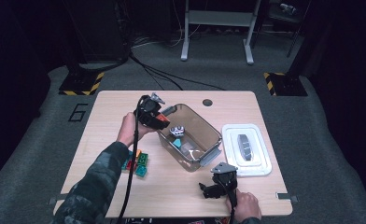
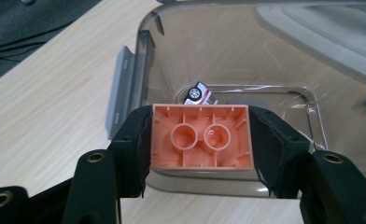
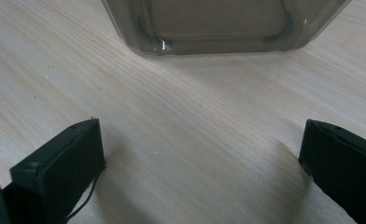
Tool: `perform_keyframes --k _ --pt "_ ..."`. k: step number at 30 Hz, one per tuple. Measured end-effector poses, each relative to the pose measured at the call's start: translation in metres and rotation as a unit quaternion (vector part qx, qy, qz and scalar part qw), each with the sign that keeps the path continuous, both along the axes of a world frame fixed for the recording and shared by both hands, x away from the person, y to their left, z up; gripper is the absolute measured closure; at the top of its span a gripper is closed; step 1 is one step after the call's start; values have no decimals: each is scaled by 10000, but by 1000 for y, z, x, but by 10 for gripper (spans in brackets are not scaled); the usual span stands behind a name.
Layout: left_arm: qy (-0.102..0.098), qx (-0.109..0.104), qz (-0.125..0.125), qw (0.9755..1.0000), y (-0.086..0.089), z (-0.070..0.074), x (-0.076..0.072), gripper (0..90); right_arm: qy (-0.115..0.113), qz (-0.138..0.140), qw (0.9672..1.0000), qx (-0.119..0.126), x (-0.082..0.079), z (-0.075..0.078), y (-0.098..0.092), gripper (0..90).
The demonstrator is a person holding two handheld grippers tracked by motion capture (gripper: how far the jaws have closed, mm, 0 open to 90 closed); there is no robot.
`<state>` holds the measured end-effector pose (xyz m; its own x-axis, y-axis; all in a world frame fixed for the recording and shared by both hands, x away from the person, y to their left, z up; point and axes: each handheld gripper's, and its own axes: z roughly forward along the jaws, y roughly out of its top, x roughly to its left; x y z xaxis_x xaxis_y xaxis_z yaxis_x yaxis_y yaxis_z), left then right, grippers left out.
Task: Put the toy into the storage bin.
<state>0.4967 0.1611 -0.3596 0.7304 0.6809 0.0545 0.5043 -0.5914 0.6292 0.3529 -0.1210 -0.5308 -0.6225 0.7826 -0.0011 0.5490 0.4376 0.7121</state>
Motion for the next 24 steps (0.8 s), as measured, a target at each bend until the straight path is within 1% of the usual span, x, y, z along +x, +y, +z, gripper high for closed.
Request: perform_keyframes --k 1,2,3,5,6,9,10,12,13,18,19,21,22,23,24 --pt "29 11 5 10000 -2 -3 1 431 27 -16 10000 53 0 0 1 0" --pt "77 32 -7 10000 -3 -5 1 431 26 -14 10000 48 0 0 1 0" --pt "98 53 -3 9999 -4 -8 2 431 7 19 10000 -6 0 0 0 0" --pt "165 120 -27 9998 -6 -12 2 431 -3 20 10000 -10 0 0 0 0" --pt "203 119 -21 9997 -6 -15 3 430 -5 29 10000 -12 0 0 0 0" --pt "242 177 -41 9995 -6 -19 3 431 -5 26 10000 -11 0 0 0 0" --pt "282 164 -51 9995 -6 -20 3 430 -4 34 10000 -13 0 0 0 0" --pt "264 222 -54 9994 -5 -21 3 430 -2 14 10000 -8 0 0 0 0" --pt "305 233 -77 9992 -5 -21 2 430 10 22 10000 -5 0 0 0 0" --pt "332 211 -113 9992 -5 -22 2 427 -4 27 10000 -12 0 0 0 0" --pt "356 172 -129 9991 -5 -22 2 422 -3 30 10000 -13 0 0 0 0" --pt "359 67 -190 9992 -3 -20 1 349 -6 18 10000 -10 0 0 0 0" --pt "319 45 -162 9993 -2 -19 0 320 -2 32 10000 -13 0 0 0 0" --pt "326 28 -165 9993 -1 -17 -1 304 -3 34 10000 -14 0 0 0 0" --pt "289 0 -175 9994 0 -15 -2 278 -3 34 10000 -13 0 0 0 0"
